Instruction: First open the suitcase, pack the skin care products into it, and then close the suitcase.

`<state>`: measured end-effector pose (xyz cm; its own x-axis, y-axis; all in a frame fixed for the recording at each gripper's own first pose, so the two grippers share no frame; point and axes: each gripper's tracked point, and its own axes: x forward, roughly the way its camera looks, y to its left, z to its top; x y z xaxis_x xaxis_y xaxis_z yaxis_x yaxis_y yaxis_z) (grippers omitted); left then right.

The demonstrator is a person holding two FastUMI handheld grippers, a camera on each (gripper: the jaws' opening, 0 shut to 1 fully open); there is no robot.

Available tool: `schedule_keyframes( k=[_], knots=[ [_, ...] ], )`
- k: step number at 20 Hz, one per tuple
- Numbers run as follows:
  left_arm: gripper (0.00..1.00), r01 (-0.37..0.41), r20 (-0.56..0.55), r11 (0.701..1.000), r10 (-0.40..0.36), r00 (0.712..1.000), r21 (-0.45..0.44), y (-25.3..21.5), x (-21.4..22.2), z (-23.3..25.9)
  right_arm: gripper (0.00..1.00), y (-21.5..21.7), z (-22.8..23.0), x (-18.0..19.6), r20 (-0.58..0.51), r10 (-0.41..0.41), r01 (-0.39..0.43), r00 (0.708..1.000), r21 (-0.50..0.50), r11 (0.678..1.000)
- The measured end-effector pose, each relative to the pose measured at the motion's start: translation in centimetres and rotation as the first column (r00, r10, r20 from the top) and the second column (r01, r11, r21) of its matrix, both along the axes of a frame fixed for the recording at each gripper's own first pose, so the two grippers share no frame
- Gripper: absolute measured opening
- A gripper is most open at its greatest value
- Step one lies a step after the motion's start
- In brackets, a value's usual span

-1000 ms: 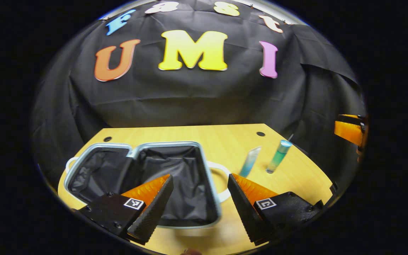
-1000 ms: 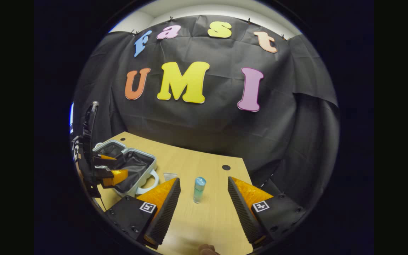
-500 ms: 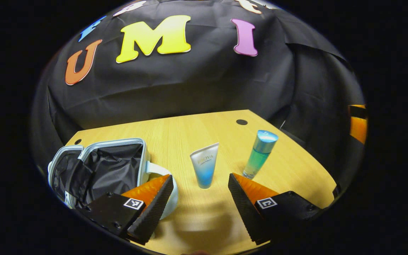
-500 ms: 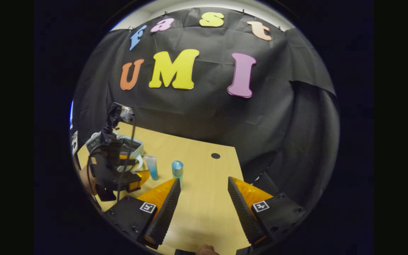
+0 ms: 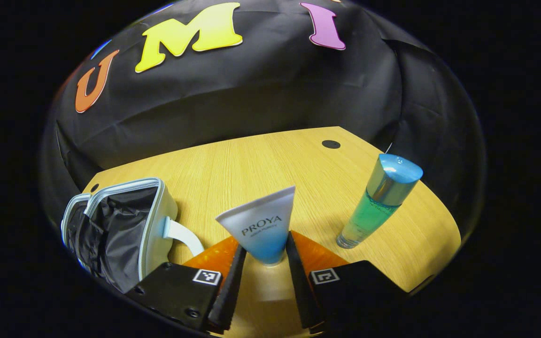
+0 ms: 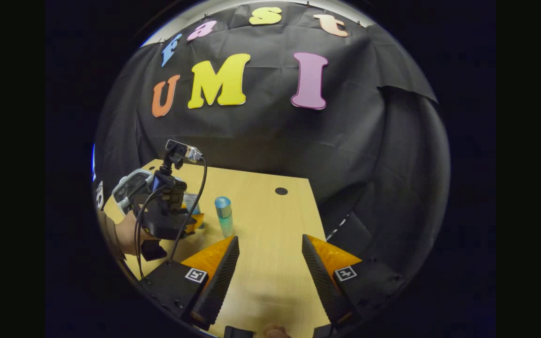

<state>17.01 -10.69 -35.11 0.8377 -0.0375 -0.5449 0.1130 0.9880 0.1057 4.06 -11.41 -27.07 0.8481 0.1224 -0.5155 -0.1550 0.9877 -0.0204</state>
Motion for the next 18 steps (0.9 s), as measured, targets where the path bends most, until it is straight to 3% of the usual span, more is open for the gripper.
schedule_keyframes(
  k=[1, 2, 4, 10, 15, 17, 18],
  knots=[
    [0.59, -0.007, -0.006, 1.0, 0.007, 1.0, -0.011, 0.0, -0.1, 0.1, 0.8, 1.0, -0.9, 0.9, -0.008, 0.02, -0.02, 1.0, 0.021, 1.0],
    [0.52, -0.018, -0.016, 1.0, 0.018, 1.0, -0.022, 0.2, -0.5, 0.3, 0.8, 2.4, -2.1, 1.9, -0.024, 0.037, -0.036, 0.999, 0.039, 0.999],
    [0.51, -0.025, -0.012, 0.998, 0.024, 1.0, -0.063, 0.0, -1.4, 1.6, 0.8, 4.6, -4.8, 3.6, -0.071, 0.059, -0.053, 0.996, 0.079, 0.995],
    [0.5, 0.001, 0.045, 0.993, 0.004, 0.999, -0.122, 1.4, -5.4, 7.6, 0.78, 11.5, -10.2, 8.7, -0.082, 0.109, -0.105, 0.991, 0.045, 0.993],
    [0.5, -0.03, 0.048, 0.99, 0.037, 0.998, -0.137, 6.6, -8.5, 10.8, 0.6, 13.4, -10.9, 11.6, -0.046, 0.043, -0.043, 0.998, -0.005, 0.999],
    [0.5, -0.072, 0.041, 0.99, 0.077, 0.996, -0.125, 10.3, -9.1, 11.4, 0.39, 14.1, -11.1, 11.9, -0.042, 0.014, -0.014, 0.999, -0.012, 1.0],
    [0.5, -0.095, 0.032, 0.988, 0.1, 0.994, -0.117, 12.1, -9.4, 11.4, 0.38, 14.4, -11.0, 11.8, -0.043, 0.01, -0.011, 0.999, -0.032, 0.999]
  ],
)
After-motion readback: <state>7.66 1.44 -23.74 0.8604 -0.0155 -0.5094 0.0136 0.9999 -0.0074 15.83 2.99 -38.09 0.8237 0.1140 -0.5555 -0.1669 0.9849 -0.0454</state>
